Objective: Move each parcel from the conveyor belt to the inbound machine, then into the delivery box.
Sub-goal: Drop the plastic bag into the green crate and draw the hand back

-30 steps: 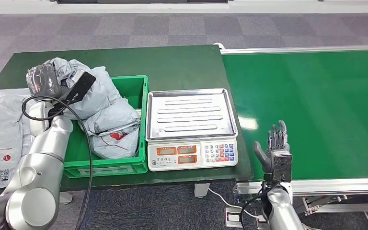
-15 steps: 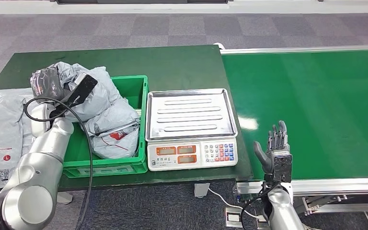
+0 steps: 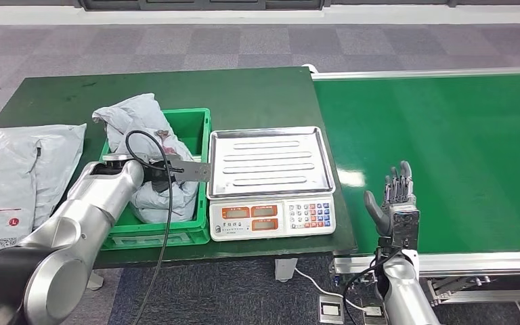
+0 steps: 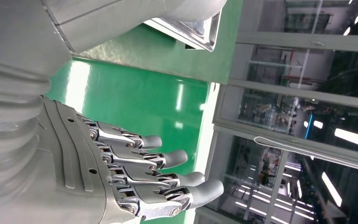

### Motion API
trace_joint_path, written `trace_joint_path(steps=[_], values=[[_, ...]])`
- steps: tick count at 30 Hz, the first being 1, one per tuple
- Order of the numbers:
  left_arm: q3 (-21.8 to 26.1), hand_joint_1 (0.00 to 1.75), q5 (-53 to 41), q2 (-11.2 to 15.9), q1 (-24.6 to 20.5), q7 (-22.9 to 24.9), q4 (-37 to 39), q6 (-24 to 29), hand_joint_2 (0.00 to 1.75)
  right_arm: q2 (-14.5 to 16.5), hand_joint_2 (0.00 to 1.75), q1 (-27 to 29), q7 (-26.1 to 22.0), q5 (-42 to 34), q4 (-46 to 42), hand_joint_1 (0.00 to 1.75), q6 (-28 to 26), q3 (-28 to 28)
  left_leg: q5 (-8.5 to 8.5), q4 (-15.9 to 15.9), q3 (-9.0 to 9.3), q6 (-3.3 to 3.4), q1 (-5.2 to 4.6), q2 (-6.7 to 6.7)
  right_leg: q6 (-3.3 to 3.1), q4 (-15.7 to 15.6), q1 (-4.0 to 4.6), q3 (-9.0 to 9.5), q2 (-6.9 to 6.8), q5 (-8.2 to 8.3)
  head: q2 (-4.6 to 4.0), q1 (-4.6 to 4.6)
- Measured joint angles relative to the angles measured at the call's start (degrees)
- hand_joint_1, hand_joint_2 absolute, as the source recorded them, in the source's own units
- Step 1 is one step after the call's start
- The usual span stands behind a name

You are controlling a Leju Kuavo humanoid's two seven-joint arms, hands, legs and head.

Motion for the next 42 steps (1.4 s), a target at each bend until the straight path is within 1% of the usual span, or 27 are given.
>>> trace_joint_path(steps=[2,7,8,9,11,12,13,15,17,19,20,23,25,27,31,32,35,37,39,42], values=[[-1.1,1.75,0.0,-0.1,0.0,-0.6,0.3,-0.2,1.75,0.0,1.75,0.0,0.0,0.2,0.0,0.00,0.0,-0.2,0.05,0.0,0.01,-0.03,0.02,-0.01,-0.01,0.0,0.02,0.02,-0.02,0.01,0.00,0.00],[-3.3,1.75,0.2,-0.4,0.0,-3.9,0.8,-2.6,1.75,-0.1,1.75,-0.1,0.0,0.2,0.0,0.00,-0.1,-0.2,0.07,0.0,0.06,-0.06,0.03,-0.03,-0.02,0.0,0.02,0.07,-0.02,0.01,0.00,0.00],[-3.6,1.70,0.2,-0.4,0.0,-4.2,0.9,-2.9,1.75,-0.1,1.75,-0.1,0.0,0.2,0.0,0.00,-0.1,-0.2,0.07,0.0,0.05,-0.06,0.03,-0.04,-0.02,0.0,0.02,0.07,-0.03,0.00,0.00,0.00],[-4.0,1.34,0.2,-0.4,0.1,-4.3,0.9,-3.1,1.75,-0.1,1.75,-0.1,0.0,0.2,0.0,0.00,-0.1,-0.2,0.06,0.0,0.05,-0.06,0.03,-0.06,-0.02,0.0,0.02,0.08,-0.03,0.00,0.00,0.00],[-4.4,0.47,0.3,-0.4,0.1,-4.0,0.9,-3.0,1.75,-0.1,1.75,-0.1,0.0,0.2,0.0,0.00,-0.1,-0.2,0.06,0.0,0.05,-0.05,0.02,-0.07,-0.02,0.0,0.01,0.09,-0.03,-0.01,0.00,0.00],[-4.4,0.08,0.5,-0.4,0.2,-3.4,0.9,-2.6,1.75,-0.1,1.75,0.0,0.0,0.2,0.0,0.00,-0.2,-0.2,0.05,0.0,0.06,-0.05,0.02,-0.07,-0.02,0.0,0.01,0.09,-0.04,-0.02,0.00,0.00],[-4.5,0.00,0.9,-0.4,0.3,-2.4,0.9,-1.5,1.75,-0.1,1.75,0.0,0.0,0.2,0.0,0.00,-0.3,-0.2,0.05,0.0,0.06,-0.04,0.02,-0.07,-0.02,0.0,0.01,0.09,-0.04,-0.02,0.00,0.00],[-4.5,0.00,2.3,-0.5,0.7,0.3,0.8,3.2,0.87,-0.1,1.75,0.3,0.0,0.1,-0.1,0.00,-0.5,-0.3,0.04,0.0,0.07,-0.03,0.01,-0.08,-0.02,0.0,0.00,0.09,-0.05,-0.03,0.00,0.00],[-4.4,0.00,4.7,-0.6,1.6,3.3,0.5,11.3,0.00,-0.1,1.75,1.2,0.0,0.0,-0.7,0.00,-0.7,-0.4,0.04,0.0,0.05,-0.02,0.02,-0.10,-0.02,0.0,0.01,0.08,-0.07,-0.03,0.00,0.01],[-3.8,0.00,7.9,-0.7,2.6,5.0,0.1,19.8,0.00,-0.1,1.75,2.4,0.0,0.0,-1.6,0.00,-0.7,-0.5,0.04,0.0,0.00,-0.03,0.02,-0.09,-0.03,0.0,0.01,0.03,-0.07,-0.02,0.00,0.01],[-3.3,0.00,9.6,-0.7,3.0,5.0,-0.1,23.6,0.00,-0.1,1.75,2.8,0.0,0.0,-1.9,0.00,-0.7,-0.5,0.05,0.0,-0.02,-0.04,0.02,-0.07,-0.03,0.0,0.02,0.00,-0.06,-0.01,0.00,0.01],[-1.7,0.00,13.4,-0.6,3.8,2.6,-0.9,33.4,0.00,-0.1,1.75,3.3,0.0,0.4,-2.2,0.00,-0.8,-0.5,0.07,0.0,-0.06,-0.07,0.03,-0.04,-0.04,0.0,0.03,-0.08,-0.04,0.01,0.00,0.00],[-0.7,0.00,14.6,-0.5,4.3,1.0,-1.6,38.1,0.00,-0.1,1.75,3.4,0.0,0.6,-2.3,0.00,-1.1,-0.5,0.08,0.0,-0.09,-0.07,0.04,-0.08,-0.04,0.0,0.03,-0.08,-0.05,0.01,0.00,0.00],[-0.1,0.00,14.9,-0.5,4.5,0.3,-2.0,39.8,0.00,-0.1,1.75,3.4,0.0,0.6,-2.4,0.00,-1.2,-0.5,0.08,0.0,-0.12,-0.06,0.04,-0.14,-0.04,0.0,0.03,-0.08,-0.07,0.01,0.00,0.01],[0.6,0.00,15.2,-0.4,4.9,-0.4,-2.6,41.2,0.00,-0.1,1.75,3.5,0.0,0.6,-2.4,0.00,-1.2,-0.5,0.07,0.0,-0.19,-0.06,0.04,-0.16,-0.04,0.0,0.03,-0.13,-0.06,0.01,0.00,0.00],[0.7,0.00,15.5,-0.4,5.1,-1.0,-2.7,42.8,0.00,-0.1,1.75,3.5,0.0,0.6,-2.4,0.00,-1.2,-0.5,0.07,0.0,-0.22,-0.06,0.04,-0.16,-0.03,0.0,0.03,-0.16,-0.06,0.01,0.00,0.00],[0.9,0.00,17.3,-0.3,5.4,-4.5,-3.6,50.8,0.00,-0.1,1.75,3.5,0.0,0.6,-2.4,0.00,-1.0,-0.5,0.07,0.0,-0.37,-0.06,0.04,-0.18,-0.03,0.0,0.03,-0.29,-0.06,0.01,0.00,0.01],[1.0,0.00,19.2,-0.3,5.4,-6.9,-4.3,54.1,0.00,-0.1,1.75,3.2,0.0,0.6,-2.3,0.00,-0.8,-0.5,0.07,0.0,-0.41,-0.06,0.03,-0.18,-0.03,0.0,0.02,-0.34,-0.06,0.01,0.00,0.01],[1.1,0.00,20.7,-0.3,5.4,-8.3,-4.9,55.1,0.00,-0.1,1.75,2.7,0.0,0.6,-2.1,0.00,-0.8,-0.5,0.07,0.0,-0.42,-0.06,0.03,-0.17,-0.03,0.0,0.02,-0.36,-0.05,0.01,0.00,0.01],[1.1,0.00,21.2,-0.4,5.4,-8.9,-5.5,55.3,0.00,-0.1,1.75,2.1,0.0,0.6,-1.8,0.00,-0.9,-0.5,0.07,0.0,-0.42,-0.06,0.04,-0.16,-0.03,0.0,0.03,-0.38,-0.04,0.01,0.00,0.00]])
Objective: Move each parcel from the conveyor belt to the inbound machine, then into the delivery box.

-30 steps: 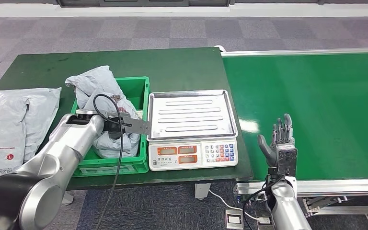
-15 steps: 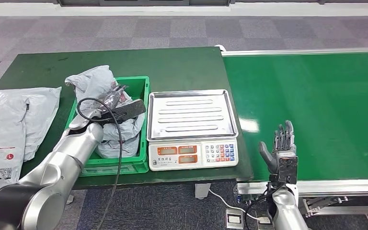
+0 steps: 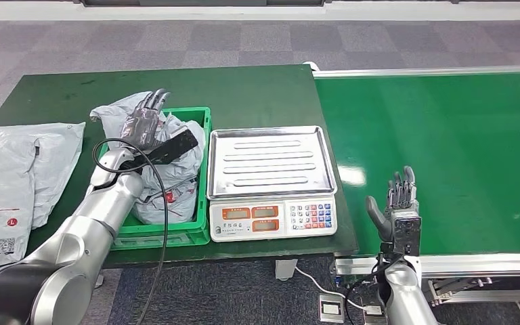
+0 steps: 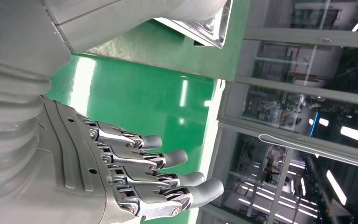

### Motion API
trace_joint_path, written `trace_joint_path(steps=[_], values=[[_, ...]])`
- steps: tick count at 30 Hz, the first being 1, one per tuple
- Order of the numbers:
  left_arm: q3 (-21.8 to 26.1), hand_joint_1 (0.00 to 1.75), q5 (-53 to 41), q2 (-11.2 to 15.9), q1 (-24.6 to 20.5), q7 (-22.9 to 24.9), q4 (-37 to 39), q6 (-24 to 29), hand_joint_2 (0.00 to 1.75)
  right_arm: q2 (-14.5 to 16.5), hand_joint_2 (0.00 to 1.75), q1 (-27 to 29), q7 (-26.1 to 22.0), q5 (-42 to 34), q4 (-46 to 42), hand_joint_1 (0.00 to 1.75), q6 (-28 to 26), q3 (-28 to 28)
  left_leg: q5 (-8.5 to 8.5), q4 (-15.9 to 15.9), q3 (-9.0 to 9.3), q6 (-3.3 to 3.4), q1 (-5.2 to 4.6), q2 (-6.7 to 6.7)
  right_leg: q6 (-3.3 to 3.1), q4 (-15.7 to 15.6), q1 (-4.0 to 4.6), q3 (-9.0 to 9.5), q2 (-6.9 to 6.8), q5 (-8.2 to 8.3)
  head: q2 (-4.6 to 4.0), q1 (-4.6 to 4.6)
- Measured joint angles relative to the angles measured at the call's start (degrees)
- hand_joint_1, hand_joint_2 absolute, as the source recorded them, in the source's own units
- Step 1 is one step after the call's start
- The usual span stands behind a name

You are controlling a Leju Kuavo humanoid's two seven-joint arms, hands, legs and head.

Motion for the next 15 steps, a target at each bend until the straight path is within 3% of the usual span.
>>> trace_joint_path(steps=[15], values=[[0.0,0.00,1.4,0.7,-0.2,0.0,-1.3,0.9,0.00,0.0,1.75,-0.4,0.0,0.0,0.6,0.00,-0.2,0.0,-0.01,0.0,-0.03,-0.01,0.01,0.00,0.00,0.0,0.01,-0.05,0.00,-0.01,0.00,0.00]])
